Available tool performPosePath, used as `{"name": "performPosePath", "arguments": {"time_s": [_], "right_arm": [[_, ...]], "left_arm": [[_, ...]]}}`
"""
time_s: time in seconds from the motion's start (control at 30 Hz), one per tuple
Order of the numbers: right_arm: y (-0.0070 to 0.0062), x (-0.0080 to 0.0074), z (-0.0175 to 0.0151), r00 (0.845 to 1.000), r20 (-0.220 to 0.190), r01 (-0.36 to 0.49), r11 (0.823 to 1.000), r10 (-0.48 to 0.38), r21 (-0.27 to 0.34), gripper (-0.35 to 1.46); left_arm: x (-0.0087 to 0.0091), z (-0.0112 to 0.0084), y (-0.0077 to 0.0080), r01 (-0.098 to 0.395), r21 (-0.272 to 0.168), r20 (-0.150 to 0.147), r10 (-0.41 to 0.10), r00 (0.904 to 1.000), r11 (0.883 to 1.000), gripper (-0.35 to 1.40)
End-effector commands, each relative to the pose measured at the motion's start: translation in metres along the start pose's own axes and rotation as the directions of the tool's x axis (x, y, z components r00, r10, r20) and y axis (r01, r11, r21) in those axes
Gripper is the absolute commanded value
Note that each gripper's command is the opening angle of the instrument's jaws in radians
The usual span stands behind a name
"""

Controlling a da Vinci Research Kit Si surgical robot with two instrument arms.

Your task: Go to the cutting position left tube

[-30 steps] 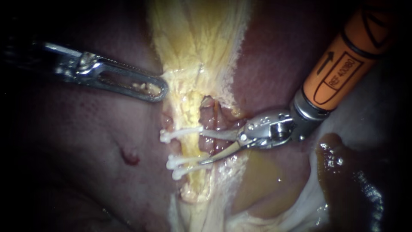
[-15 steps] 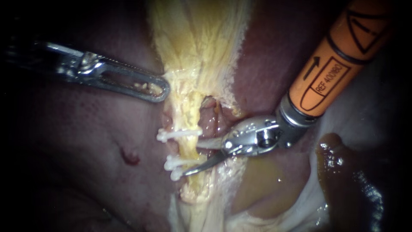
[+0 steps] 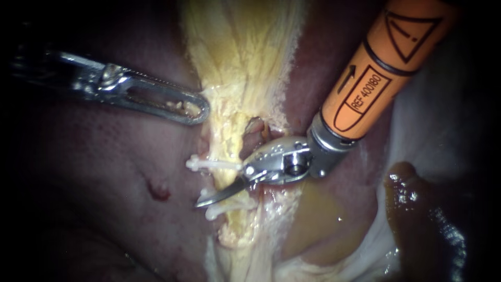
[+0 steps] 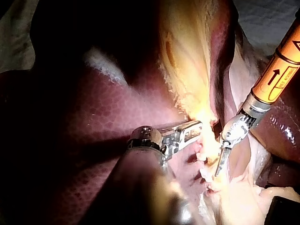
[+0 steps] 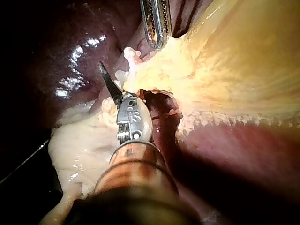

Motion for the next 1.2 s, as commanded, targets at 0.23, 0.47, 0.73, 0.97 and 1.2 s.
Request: {"name": "performPosePath", "arguments": {"time_s": [0.23,0.47,0.73,0.97,1.2], "right_arm": [[-0.0006,0.0005,0.0004,1.000,-0.023,-0.017,1.000,0.017,0.005,1.40],[-0.0027,0.0016,0.0010,0.998,-0.051,-0.019,0.998,0.022,0.058,1.42],[-0.0054,0.0032,0.0016,0.997,-0.075,-0.017,0.993,0.026,0.117,1.42],[-0.0062,0.0039,0.0015,0.996,-0.086,-0.015,0.992,0.026,0.127,1.42],[-0.0061,0.0040,0.0013,0.996,-0.089,-0.015,0.992,0.027,0.128,1.42]], "left_arm": [[0.0000,0.0001,0.0000,0.000,-0.001,0.000,0.000,1.0000,1.000,-0.35],[0.0000,0.0001,0.0003,-0.001,0.001,0.000,0.001,1.0000,1.000,-0.35],[0.0000,0.0001,0.0003,-0.001,0.001,0.000,0.001,1.0000,1.000,-0.35],[0.0000,0.0001,0.0004,-0.001,0.001,-0.001,0.001,1.0000,1.000,-0.35],[0.0000,0.0001,0.0004,-0.001,0.001,-0.001,0.001,1.0000,1.000,-0.35]]}}
